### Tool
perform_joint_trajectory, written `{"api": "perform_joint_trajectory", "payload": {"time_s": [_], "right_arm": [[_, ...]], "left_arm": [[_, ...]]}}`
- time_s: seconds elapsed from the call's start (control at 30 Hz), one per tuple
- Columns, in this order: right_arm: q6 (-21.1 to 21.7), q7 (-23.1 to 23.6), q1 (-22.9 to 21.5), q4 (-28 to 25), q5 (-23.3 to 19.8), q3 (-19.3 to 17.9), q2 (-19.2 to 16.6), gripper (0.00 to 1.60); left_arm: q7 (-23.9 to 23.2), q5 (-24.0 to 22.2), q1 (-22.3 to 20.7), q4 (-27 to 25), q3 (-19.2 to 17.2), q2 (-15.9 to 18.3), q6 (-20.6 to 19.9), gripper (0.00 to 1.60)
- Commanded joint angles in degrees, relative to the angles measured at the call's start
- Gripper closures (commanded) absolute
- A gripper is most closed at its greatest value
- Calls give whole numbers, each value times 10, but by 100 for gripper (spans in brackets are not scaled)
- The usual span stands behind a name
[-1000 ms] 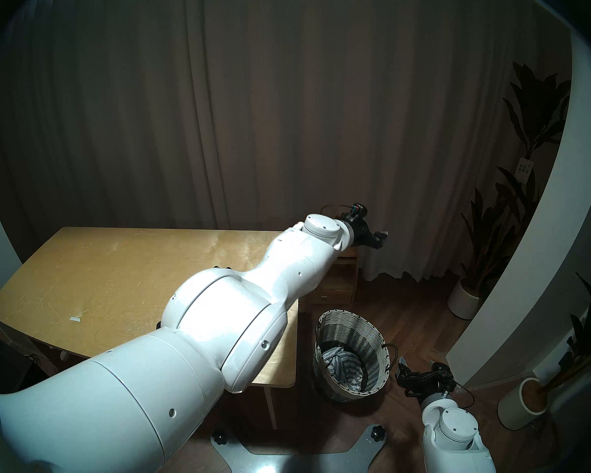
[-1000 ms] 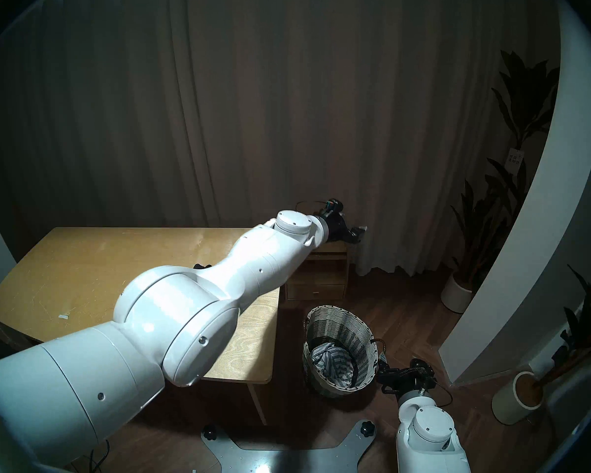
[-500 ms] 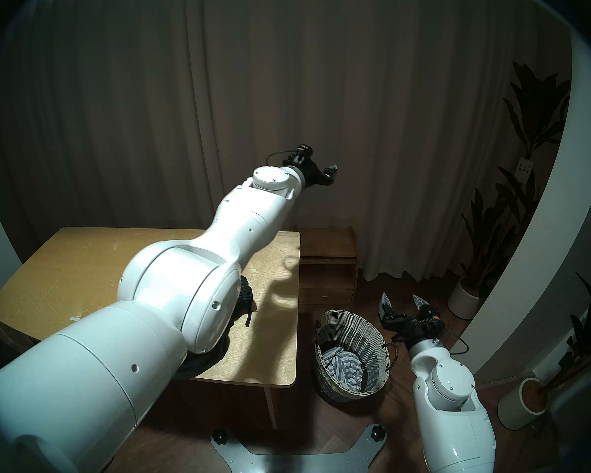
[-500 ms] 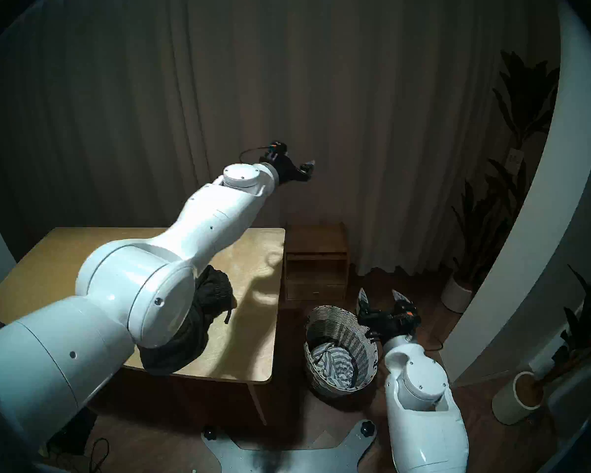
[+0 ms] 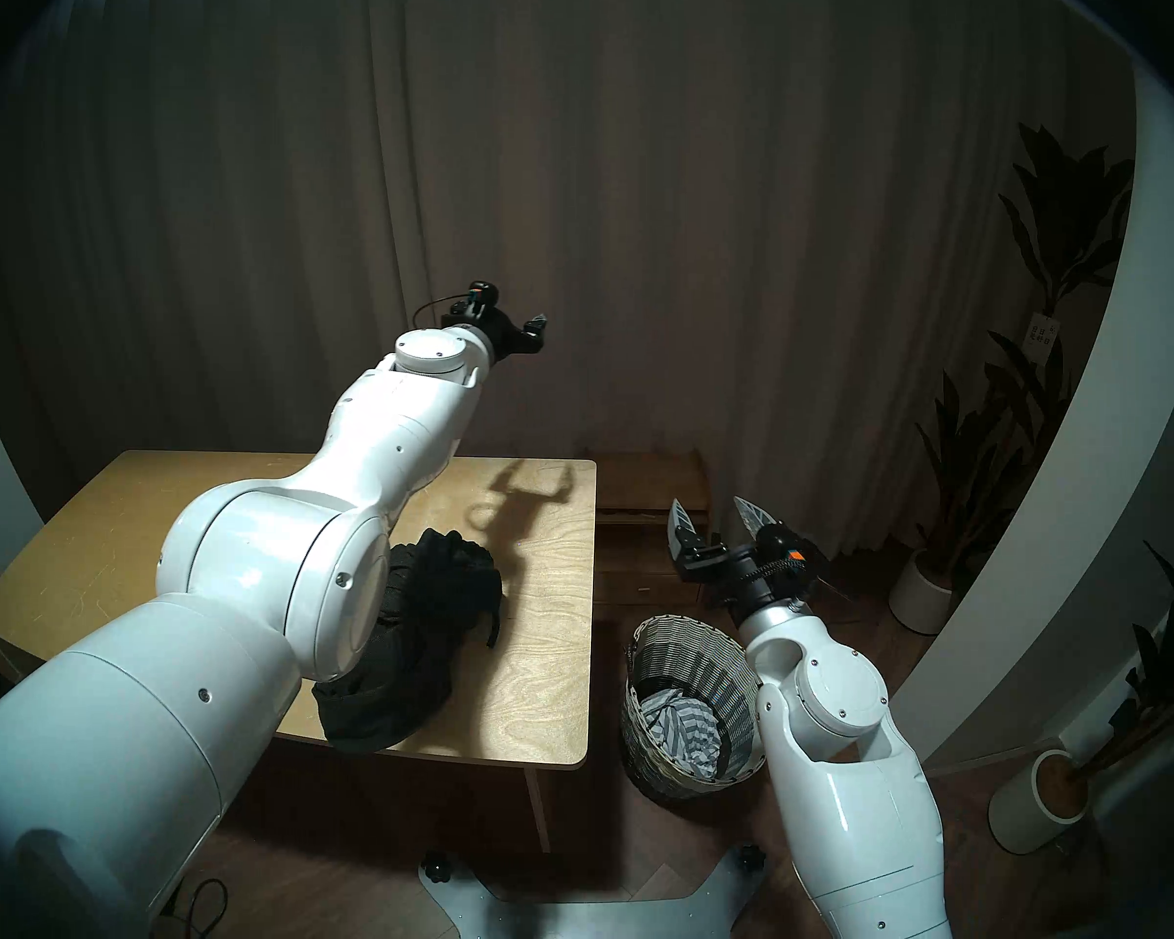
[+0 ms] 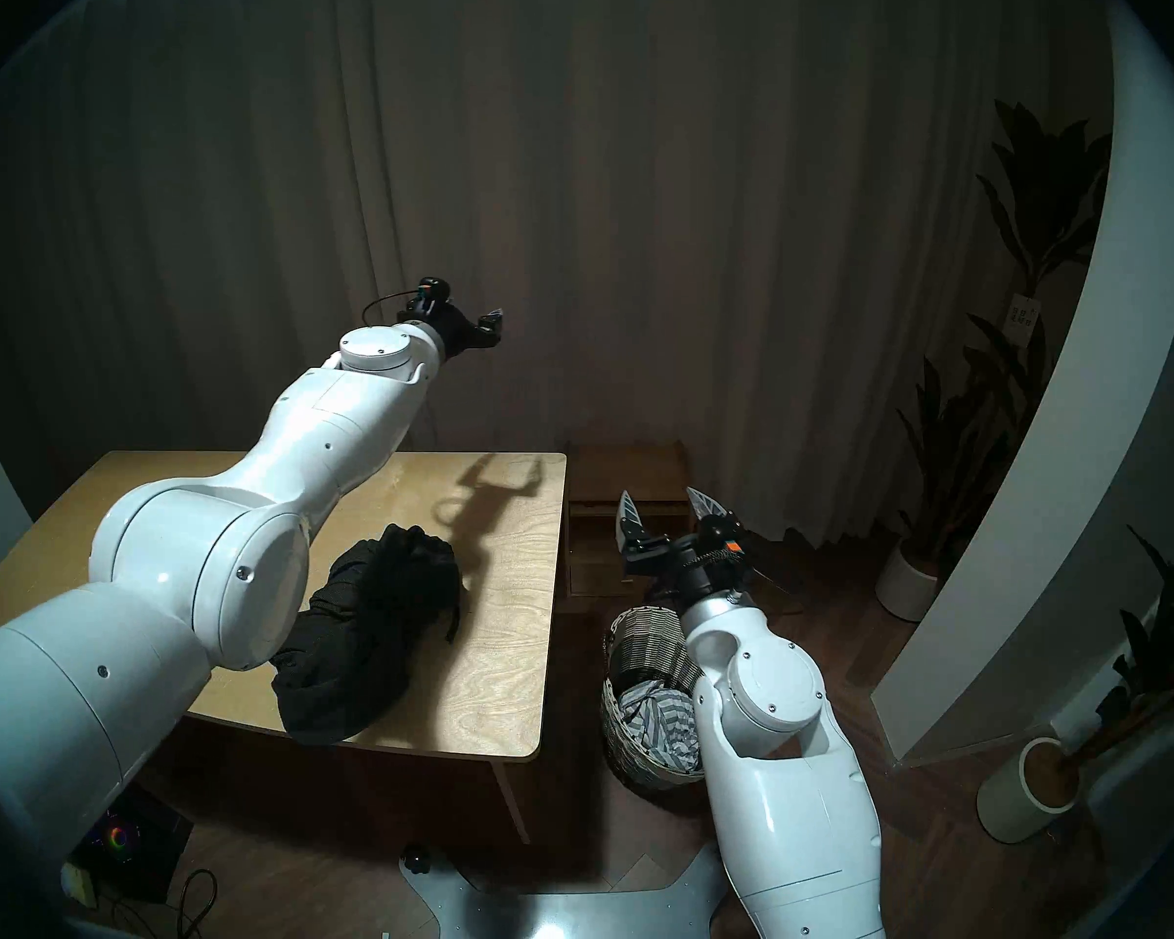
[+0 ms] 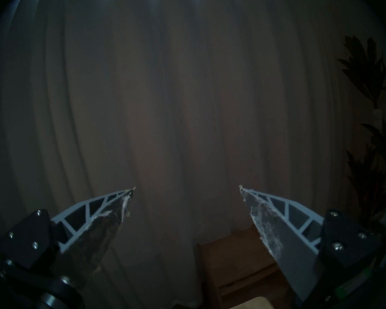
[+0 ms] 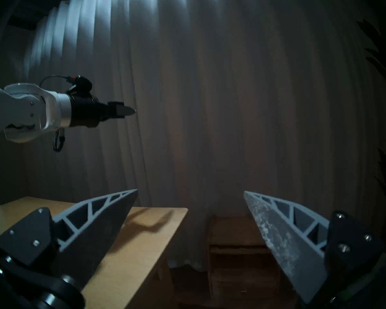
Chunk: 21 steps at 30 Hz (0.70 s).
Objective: Toss clothes into the laundry hamper
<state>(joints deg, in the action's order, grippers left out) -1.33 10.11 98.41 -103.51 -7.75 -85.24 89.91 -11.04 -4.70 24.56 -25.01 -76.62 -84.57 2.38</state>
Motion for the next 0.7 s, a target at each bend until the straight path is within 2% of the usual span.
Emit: {"api": "perform_joint_trajectory", "payload": {"time_s": [0.0,0.3,0.67], "right_arm": [[3,12,-59,-10,14,43,6,0],[6,32,-82,28,52,103,5,0],[10,48,-112,105,97,157,5,0]], "left_arm": [[13,4,3,-8,-14,63,4,0],[28,11,16,-13,-32,112,7,0],[36,17,31,-22,-46,146,12,0]]}}
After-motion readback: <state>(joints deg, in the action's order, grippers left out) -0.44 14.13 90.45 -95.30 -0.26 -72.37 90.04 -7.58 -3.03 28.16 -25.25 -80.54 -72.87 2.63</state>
